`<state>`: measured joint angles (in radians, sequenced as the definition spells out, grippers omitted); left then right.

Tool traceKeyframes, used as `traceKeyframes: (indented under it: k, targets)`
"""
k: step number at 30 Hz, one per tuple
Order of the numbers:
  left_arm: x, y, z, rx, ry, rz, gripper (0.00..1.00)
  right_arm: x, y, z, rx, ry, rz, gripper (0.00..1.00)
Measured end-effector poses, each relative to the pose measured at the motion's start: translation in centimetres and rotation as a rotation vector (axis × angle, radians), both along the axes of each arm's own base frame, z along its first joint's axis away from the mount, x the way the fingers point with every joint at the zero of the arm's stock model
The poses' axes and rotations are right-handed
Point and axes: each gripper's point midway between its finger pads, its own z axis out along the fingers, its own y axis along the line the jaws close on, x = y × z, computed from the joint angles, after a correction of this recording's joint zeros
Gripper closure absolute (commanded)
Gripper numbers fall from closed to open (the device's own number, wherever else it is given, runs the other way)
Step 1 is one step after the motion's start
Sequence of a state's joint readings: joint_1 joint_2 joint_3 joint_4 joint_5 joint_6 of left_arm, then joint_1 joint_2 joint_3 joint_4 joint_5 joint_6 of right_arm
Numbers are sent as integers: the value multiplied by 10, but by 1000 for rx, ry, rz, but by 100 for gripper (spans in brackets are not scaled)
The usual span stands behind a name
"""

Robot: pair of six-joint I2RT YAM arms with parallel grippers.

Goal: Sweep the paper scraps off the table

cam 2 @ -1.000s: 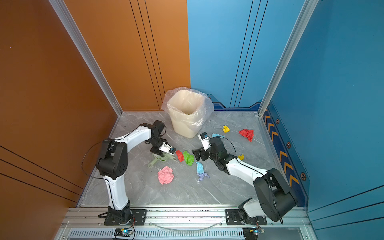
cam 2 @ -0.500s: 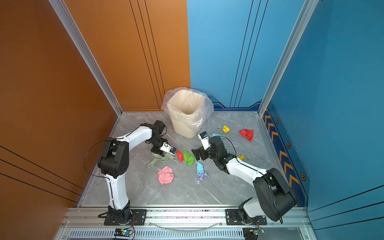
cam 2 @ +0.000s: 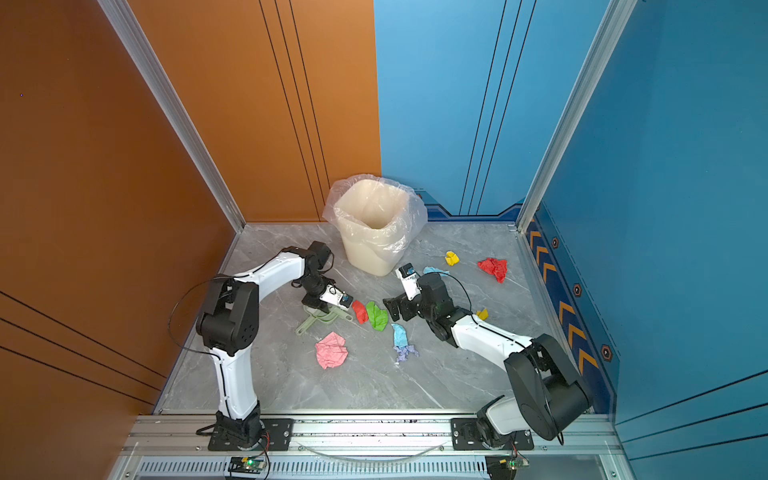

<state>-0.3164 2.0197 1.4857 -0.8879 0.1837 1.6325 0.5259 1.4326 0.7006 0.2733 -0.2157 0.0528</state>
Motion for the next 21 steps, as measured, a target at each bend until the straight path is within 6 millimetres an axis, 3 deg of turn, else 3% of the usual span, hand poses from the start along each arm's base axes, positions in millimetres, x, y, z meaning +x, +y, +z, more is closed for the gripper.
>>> traceKeyframes:
  k: [9,21]
  targets:
    - [-1,-1,-2,1,5,3,61,0,0,0,0,0,-1,0]
    - [-1,-2,-1,-10,12,25,91,0,0,0,0,0,-1,0]
